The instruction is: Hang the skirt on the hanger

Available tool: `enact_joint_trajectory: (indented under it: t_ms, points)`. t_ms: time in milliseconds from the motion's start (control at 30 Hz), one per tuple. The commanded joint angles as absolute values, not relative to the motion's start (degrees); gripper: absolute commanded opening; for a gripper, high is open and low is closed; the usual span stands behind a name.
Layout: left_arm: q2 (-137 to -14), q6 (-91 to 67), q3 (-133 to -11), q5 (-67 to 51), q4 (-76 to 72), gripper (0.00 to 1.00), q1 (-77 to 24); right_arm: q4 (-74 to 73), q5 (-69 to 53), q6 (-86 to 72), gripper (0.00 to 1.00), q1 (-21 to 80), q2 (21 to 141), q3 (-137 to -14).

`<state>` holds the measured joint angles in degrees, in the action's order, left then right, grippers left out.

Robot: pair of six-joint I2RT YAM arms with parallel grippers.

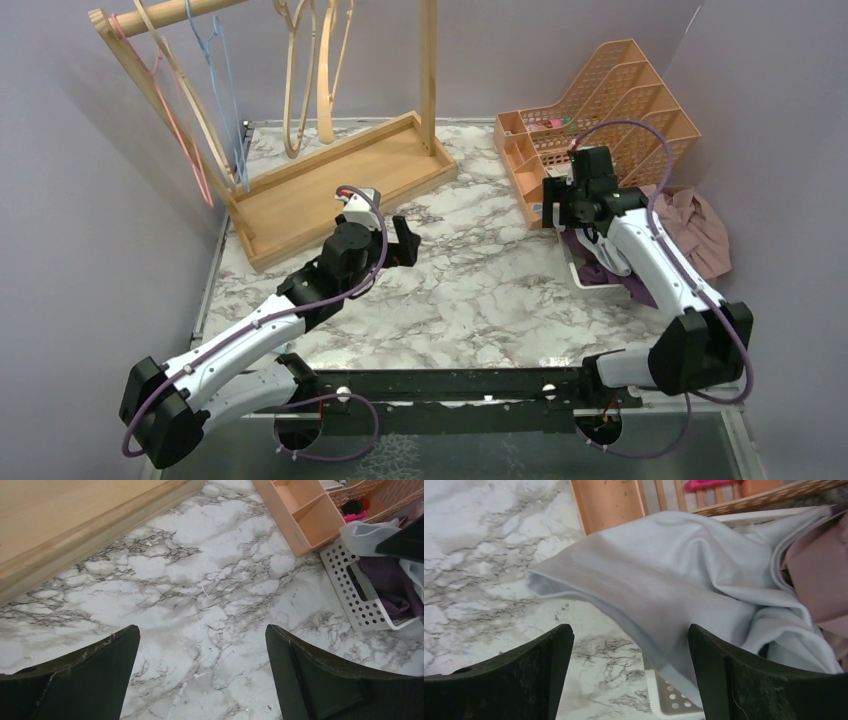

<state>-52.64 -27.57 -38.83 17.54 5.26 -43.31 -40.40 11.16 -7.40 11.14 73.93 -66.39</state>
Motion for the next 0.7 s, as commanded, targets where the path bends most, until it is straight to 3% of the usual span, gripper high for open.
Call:
enact_joint_trajectory:
  t_ms: [0,100,333,500,667]
  points:
    - [-56.0,-32.5,-39.2,13.1,-0.9,0.99,-43.4,-43.3,13.3,-5.8,0.86,11.0,79.5,-69.0]
    - [-57.6,-32.9,-40.2,12.7,-1.0,0.99,-43.4,-44.9,19.3,-7.6,0.75,11.5,83.0,-70.9]
    - [-57.4,-32.3,-40.2,14.0,-1.0,0.99,-43.4,-47.7,21.6,-10.6,0.02,12.6,80.4,-77.9]
    - [-56.5,-32.4,-40.0,15.4,-0.8,0.99,-43.4,-49.0,16.6,-11.5,0.01,12.7,74.1,-83.2]
    - [-56.2,-34.2,-41.0,17.4,1.0,0.99,-43.4,-52.5,0.9,-14.0,0.01,12.7,69.6,-90.6]
